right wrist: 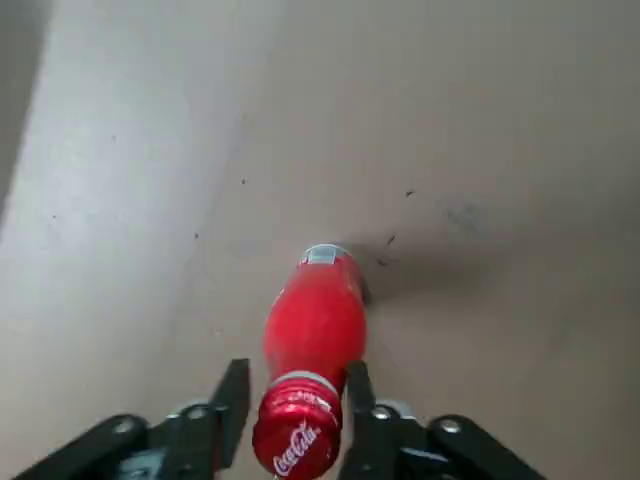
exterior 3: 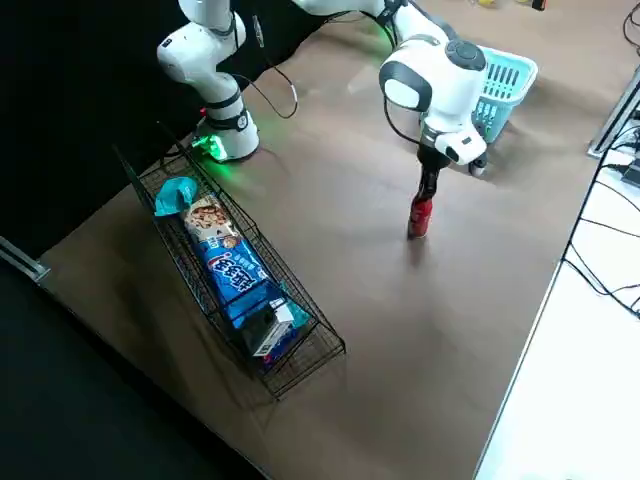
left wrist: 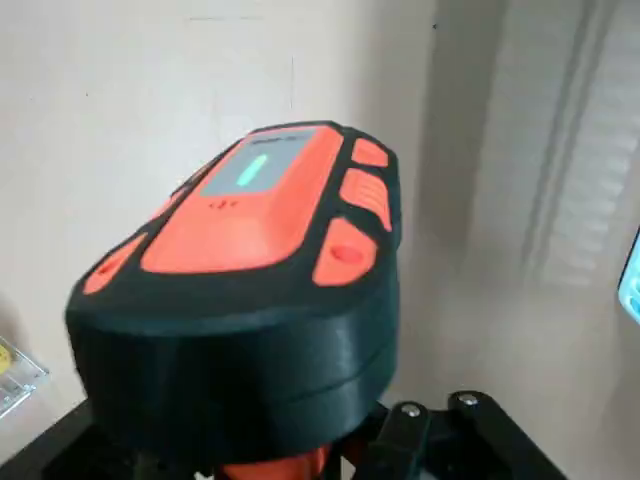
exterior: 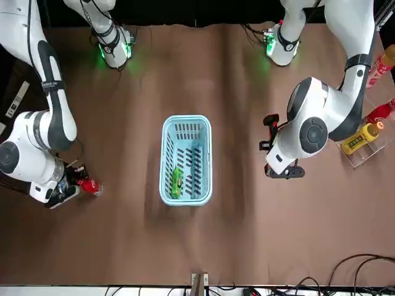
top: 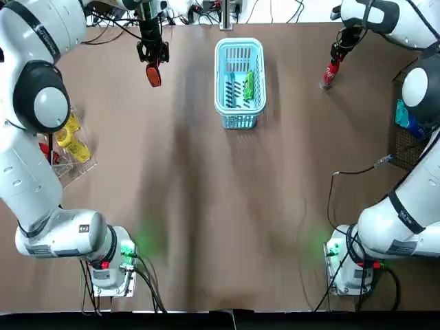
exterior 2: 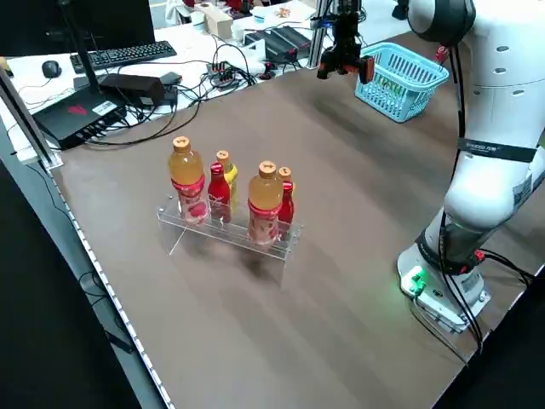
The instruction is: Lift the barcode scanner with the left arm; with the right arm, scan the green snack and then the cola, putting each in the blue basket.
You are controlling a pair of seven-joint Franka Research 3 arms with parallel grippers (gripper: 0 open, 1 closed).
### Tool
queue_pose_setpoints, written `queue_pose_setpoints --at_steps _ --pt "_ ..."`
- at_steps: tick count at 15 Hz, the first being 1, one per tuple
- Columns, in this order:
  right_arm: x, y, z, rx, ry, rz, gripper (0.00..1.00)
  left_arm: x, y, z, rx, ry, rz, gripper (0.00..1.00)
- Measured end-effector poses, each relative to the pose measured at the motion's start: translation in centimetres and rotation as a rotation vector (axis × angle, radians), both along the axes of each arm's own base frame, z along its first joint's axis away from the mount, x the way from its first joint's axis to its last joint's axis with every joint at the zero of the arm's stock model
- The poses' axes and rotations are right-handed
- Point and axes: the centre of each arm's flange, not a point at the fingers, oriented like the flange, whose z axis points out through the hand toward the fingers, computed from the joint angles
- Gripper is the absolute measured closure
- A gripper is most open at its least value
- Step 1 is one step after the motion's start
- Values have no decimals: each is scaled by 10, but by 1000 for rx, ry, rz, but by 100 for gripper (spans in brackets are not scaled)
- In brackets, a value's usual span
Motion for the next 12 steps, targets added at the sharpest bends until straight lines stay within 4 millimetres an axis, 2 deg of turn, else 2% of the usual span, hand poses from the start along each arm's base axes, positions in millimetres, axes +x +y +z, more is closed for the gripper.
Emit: queue_pose_setpoints --at_steps 2,4,5,9,12 --pt "-4 -3 3 1 33 -4 67 0 0 0 0 0 -1 86" --pt "-7 -1 7 16 60 -11 67 0 -1 0 0 0 -1 86" --pt "-7 2 16 45 70 -25 67 0 -1 0 -1 0 -1 86" --pt "-14 19 92 172 122 -43 67 0 -2 2 -6 -2 -1 86" --pt "-21 48 134 268 114 -46 67 -3 -12 18 -141 37 63 86"
